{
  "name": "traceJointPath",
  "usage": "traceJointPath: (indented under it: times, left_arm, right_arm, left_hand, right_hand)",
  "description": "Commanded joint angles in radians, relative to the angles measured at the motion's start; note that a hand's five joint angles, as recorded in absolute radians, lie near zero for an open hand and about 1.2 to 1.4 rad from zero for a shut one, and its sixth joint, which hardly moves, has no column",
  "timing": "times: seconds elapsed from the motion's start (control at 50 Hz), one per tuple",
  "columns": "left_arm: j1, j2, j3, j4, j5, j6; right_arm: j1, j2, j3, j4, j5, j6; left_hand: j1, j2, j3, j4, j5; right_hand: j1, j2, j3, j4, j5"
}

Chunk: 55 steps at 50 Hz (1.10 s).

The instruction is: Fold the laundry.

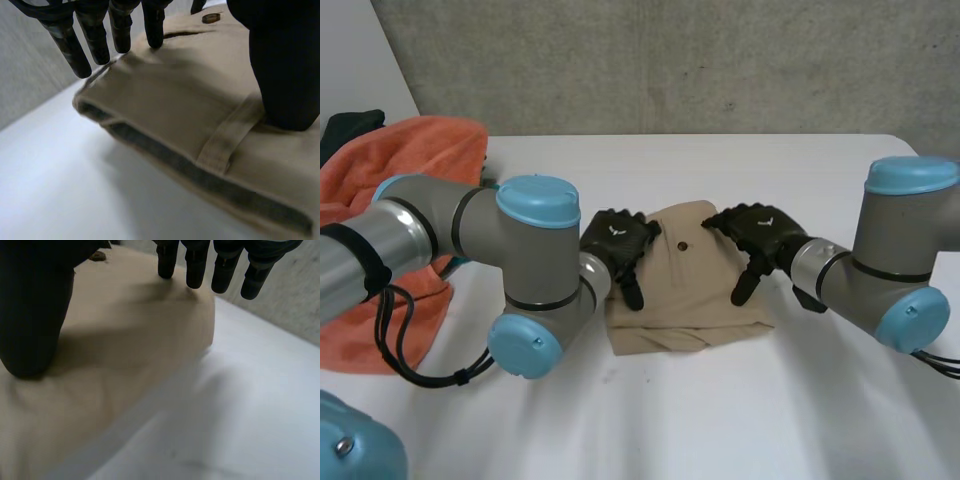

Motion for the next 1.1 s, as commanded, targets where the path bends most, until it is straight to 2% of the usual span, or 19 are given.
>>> traceJointPath:
  times: [0.02, 0.1, 0.2, 0.32, 0.4, 0.42, 0.48, 0.5, 0.58, 0.66, 0.78, 1.1]
  left_arm:
    - [0.017, -0.009, -0.001, -0.048, 0.001, 0.005]
    - [0.019, -0.006, -0.001, -0.065, 0.004, 0.005]
    - [0.007, 0.008, -0.008, -0.065, 0.012, 0.005]
    - [0.014, 0.15, -0.028, -0.039, 0.027, -0.008]
    - [0.021, 0.249, -0.07, 0.018, 0.12, -0.009]
    - [0.025, 0.278, -0.083, 0.031, 0.178, -0.015]
    - [0.047, 0.327, -0.113, 0.036, 0.278, -0.031]
    - [0.059, 0.354, -0.134, 0.036, 0.344, -0.041]
    - [0.07, 0.401, -0.179, 0.038, 0.487, -0.072]
    - [0.071, 0.418, -0.197, 0.038, 0.547, -0.112]
    - [0.064, 0.425, -0.209, 0.036, 0.55, -0.136]
    - [0.057, 0.442, -0.219, 0.038, 0.55, -0.138]
  right_arm:
    - [0.0, 0.068, -0.054, 0.051, 0.064, -0.119]
    - [0.006, 0.047, -0.06, 0.055, 0.098, -0.15]
    - [0.002, -0.017, -0.049, 0.054, 0.107, -0.105]
    - [-0.023, -0.174, 0.049, 0.039, 0.126, 0.134]
    - [-0.096, -0.24, 0.148, 0.016, 0.178, 0.248]
    - [-0.112, -0.25, 0.168, 0.011, 0.189, 0.264]
    - [-0.142, -0.261, 0.24, 0.005, 0.198, 0.3]
    - [-0.146, -0.261, 0.257, 0.003, 0.195, 0.301]
    - [-0.152, -0.261, 0.337, -0.026, 0.147, 0.3]
    - [-0.144, -0.258, 0.4, -0.099, 0.091, 0.301]
    - [-0.106, -0.212, 0.412, -0.161, 0.051, 0.329]
    - [0.008, -0.067, 0.306, -0.216, 0.075, 0.378]
  left_hand:
    - [0.022, 0.005, -0.002, 0.011, -0.008]
    - [0.019, 0.002, -0.005, 0.008, -0.011]
    - [0.001, -0.015, -0.023, -0.01, -0.029]
    - [-0.017, -0.034, -0.041, -0.028, -0.047]
    - [-0.016, -0.033, -0.04, -0.027, -0.046]
    - [-0.011, -0.027, -0.035, -0.022, -0.041]
    - [-0.005, -0.021, -0.029, -0.016, -0.035]
    - [-0.002, -0.018, -0.026, -0.013, -0.032]
    - [0.004, -0.013, -0.02, -0.007, -0.026]
    - [0.007, -0.01, -0.017, -0.004, -0.023]
    - [0.013, -0.004, -0.011, 0.002, -0.017]
    - [0.019, 0.002, -0.005, 0.008, -0.011]
  right_hand:
    - [-0.05, -0.042, -0.041, -0.044, -0.048]
    - [-0.05, -0.042, -0.041, -0.044, -0.048]
    - [-0.05, -0.042, -0.041, -0.044, -0.048]
    - [-0.05, -0.042, -0.041, -0.044, -0.048]
    - [-0.05, -0.042, -0.041, -0.044, -0.048]
    - [-0.05, -0.042, -0.041, -0.044, -0.048]
    - [-0.05, -0.042, -0.041, -0.044, -0.048]
    - [-0.05, -0.042, -0.041, -0.044, -0.048]
    - [-0.05, -0.042, -0.041, -0.044, -0.048]
    - [-0.05, -0.042, -0.041, -0.044, -0.048]
    - [-0.05, -0.042, -0.041, -0.044, -0.048]
    - [-0.05, -0.042, -0.041, -0.044, -0.048]
